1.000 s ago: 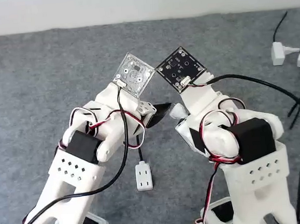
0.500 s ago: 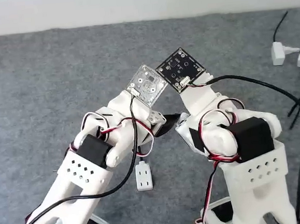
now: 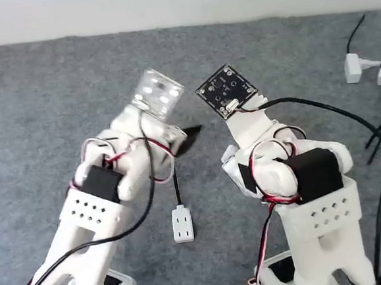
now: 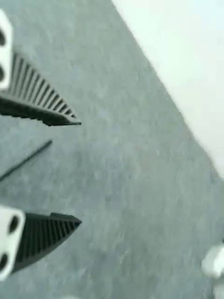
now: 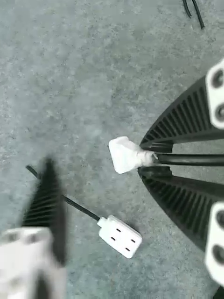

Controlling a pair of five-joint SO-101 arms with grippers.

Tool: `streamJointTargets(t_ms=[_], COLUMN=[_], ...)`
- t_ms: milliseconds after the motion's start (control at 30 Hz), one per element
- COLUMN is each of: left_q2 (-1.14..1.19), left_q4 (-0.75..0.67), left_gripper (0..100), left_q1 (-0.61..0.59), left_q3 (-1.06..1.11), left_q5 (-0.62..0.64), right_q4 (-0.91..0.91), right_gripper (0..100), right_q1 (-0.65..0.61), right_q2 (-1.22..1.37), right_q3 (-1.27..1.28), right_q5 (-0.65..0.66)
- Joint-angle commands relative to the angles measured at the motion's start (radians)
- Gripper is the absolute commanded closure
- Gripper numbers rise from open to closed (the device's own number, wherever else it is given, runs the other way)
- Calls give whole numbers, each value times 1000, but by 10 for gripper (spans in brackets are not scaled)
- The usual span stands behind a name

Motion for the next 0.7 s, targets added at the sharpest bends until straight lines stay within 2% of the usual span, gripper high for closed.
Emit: streamJointTargets(t_ms=[0,200,467,567,667], left_q2=[-5,-5,-12,-11,-11], left_q4=[-51,-43,-44,-48,-52], left_gripper=[709,709,709,709,709], left_q1=[-87,-267,-493,-574,-595], left_q3=[-28,-25,67,99,131], left_q5=[-5,-3,120,186,195], right_q4=[1,-47,-136,-162,-209], right_gripper=[991,991,991,991,991], right_q1=[-1,-36,-137,-185,-186], right_q2=[-13,76,236,266,298], right_q3=[-3,37,37,38,38], right_q5=[-12,-44,-101,-193,-259])
